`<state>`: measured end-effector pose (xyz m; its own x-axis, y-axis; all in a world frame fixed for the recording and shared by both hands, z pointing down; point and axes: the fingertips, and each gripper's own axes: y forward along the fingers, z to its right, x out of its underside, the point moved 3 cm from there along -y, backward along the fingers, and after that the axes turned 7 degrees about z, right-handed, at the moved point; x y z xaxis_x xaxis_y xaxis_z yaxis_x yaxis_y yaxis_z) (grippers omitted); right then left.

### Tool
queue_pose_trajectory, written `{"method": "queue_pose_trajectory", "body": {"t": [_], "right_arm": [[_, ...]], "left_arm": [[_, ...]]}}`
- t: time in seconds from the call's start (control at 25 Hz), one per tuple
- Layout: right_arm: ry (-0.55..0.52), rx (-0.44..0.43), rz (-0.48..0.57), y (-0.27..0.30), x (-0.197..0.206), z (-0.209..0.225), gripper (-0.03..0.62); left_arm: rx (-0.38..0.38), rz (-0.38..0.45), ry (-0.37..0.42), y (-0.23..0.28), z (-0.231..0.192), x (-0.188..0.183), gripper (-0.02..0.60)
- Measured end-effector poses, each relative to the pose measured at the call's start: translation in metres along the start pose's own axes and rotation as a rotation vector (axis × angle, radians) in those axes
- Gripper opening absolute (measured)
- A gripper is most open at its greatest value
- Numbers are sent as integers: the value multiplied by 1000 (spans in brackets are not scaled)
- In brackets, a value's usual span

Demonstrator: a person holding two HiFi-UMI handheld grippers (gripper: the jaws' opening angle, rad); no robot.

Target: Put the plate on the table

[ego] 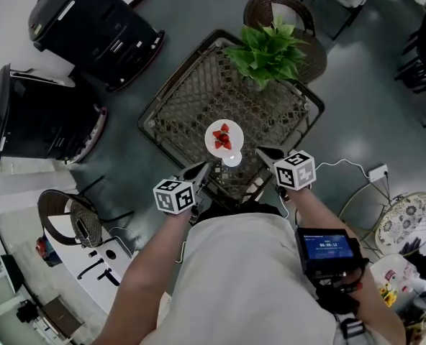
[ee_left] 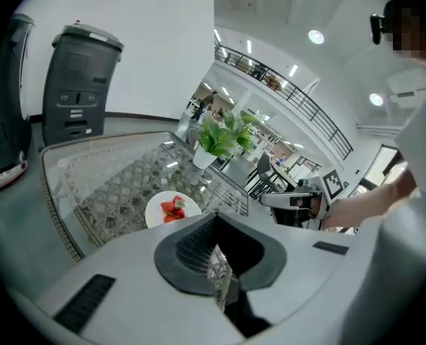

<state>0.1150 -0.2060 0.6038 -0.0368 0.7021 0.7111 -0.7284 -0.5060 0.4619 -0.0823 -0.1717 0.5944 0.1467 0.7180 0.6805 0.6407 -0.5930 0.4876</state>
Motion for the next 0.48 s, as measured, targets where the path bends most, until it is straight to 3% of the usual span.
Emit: {"method": "queue_pose_trajectory", "body": {"t": [0.24,0.48], "right_arm": [[6,-105,114,-32,-11,-34,5],[-5,-120,139,-43,1,-58,5]], "left_arm": [[54,82,58,-27,32,-9,5],[74,94,85,-46,47,1,5]]}}
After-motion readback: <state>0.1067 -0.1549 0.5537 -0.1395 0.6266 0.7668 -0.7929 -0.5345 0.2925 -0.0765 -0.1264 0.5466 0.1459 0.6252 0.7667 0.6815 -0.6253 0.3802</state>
